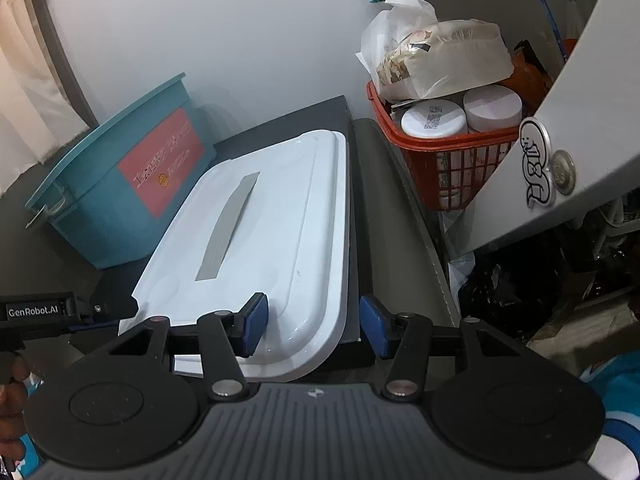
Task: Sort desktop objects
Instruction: 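Move the right tool toward the edge of the white lidded box, then push the right tool fingers under the white box's edge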
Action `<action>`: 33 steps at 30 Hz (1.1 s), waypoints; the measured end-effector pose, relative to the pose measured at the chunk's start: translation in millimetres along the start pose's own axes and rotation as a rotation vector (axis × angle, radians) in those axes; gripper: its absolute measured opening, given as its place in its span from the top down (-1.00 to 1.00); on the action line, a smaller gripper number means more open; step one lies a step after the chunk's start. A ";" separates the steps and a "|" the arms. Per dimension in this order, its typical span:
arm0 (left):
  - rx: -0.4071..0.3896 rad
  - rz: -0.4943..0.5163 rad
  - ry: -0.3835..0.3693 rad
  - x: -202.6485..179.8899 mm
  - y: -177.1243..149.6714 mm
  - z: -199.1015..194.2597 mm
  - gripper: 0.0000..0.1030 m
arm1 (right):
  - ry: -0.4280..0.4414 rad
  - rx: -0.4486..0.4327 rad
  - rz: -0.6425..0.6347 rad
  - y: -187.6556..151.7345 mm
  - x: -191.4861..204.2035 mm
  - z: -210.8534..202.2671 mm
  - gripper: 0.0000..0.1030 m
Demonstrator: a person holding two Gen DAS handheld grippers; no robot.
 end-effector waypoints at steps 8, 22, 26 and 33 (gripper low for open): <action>0.018 -0.014 -0.027 -1.6 -12.2 -5.3 0.14 | -0.009 0.034 -0.028 -12.0 7.1 -11.9 -0.07; -0.013 -0.003 -0.036 1.8 -6.7 -11.5 0.14 | -0.008 0.059 0.051 -21.1 1.5 -20.5 -0.35; -0.011 0.002 -0.029 3.1 -4.6 -6.1 0.14 | 0.045 0.065 0.110 -21.8 -1.3 -12.2 -0.38; 0.005 0.002 -0.029 4.3 -6.3 3.8 0.14 | 0.110 0.080 0.142 -24.9 1.2 -1.1 -0.39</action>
Point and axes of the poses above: each gripper's, at about its wrist camera, not at the fingertips, and z roughly the way its jaws point, x to its left, y to its top, the point moved 8 cm from there along z, roughly the way its jaws point, and after that the axes turned 6 degrees about x, right-handed, at the moved point
